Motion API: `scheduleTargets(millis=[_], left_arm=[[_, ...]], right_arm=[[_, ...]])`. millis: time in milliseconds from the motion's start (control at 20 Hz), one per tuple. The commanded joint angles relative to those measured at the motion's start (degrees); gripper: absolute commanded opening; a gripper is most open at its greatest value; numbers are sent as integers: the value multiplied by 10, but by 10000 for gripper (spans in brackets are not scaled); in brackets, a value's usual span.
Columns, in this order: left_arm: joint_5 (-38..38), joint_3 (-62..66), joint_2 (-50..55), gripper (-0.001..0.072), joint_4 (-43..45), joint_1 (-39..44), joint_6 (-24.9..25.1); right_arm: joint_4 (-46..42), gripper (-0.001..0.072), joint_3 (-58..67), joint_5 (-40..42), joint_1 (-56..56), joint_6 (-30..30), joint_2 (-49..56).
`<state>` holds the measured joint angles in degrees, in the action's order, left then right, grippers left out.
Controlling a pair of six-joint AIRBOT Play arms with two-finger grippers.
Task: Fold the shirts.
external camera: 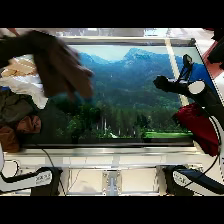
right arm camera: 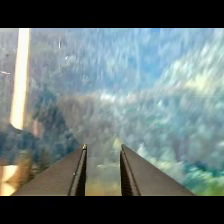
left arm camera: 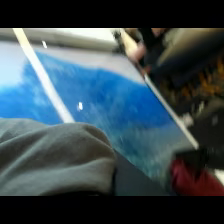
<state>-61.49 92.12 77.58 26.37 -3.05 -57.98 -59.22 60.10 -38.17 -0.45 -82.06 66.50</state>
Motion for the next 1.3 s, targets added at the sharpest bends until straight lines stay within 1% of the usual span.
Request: scheduleTargets(millis=[0, 100, 250, 400, 500, 550, 600, 650, 700, 900, 1000, 1100, 1200, 1250], left_arm=[[47, 1, 24, 11, 175, 197, -74], [61, 1, 68, 11, 215, 285, -111], [64, 1, 159, 11, 217, 384, -133], [63, 1, 244, 11, 217, 437, -172], [61, 1, 278, 12, 216, 450, -193], [64, 1, 283, 26, 214, 450, -200], [71, 4, 282, 197, 217, 444, -200], [72, 19, 282, 532, 217, 435, -200], [71, 42, 282, 720, 217, 420, -202], [50, 181, 273, 715, 217, 323, -207], [54, 229, 263, 712, 230, 265, -225], [63, 238, 253, 711, 277, 205, -252], [46, 232, 257, 711, 344, 160, -299], [36, 225, 262, 711, 367, 144, -309]], right_arm=[[-111, 271, 0, -1, 0, 28, -56], [-198, 270, 0, -1, 0, 26, -97], [-276, 271, 0, -2, 0, 26, -147], [-285, 271, 0, -20, 0, 26, -169], [-282, 271, 0, -38, 0, 26, -167], [-279, 272, -2, -46, 0, 26, -166], [-276, 272, -2, -53, 0, 26, -165], [-272, 272, -2, -57, 0, 26, -165], [-269, 272, -2, -58, 0, 26, -165], [-265, 272, -2, -76, 0, 26, -164], [-262, 272, -2, -101, 0, 24, -162], [-232, 272, -18, -114, 0, 22, -162], [-173, 272, -56, -108, 1, 23, -162], [-151, 272, -73, -106, 1, 23, -162]])
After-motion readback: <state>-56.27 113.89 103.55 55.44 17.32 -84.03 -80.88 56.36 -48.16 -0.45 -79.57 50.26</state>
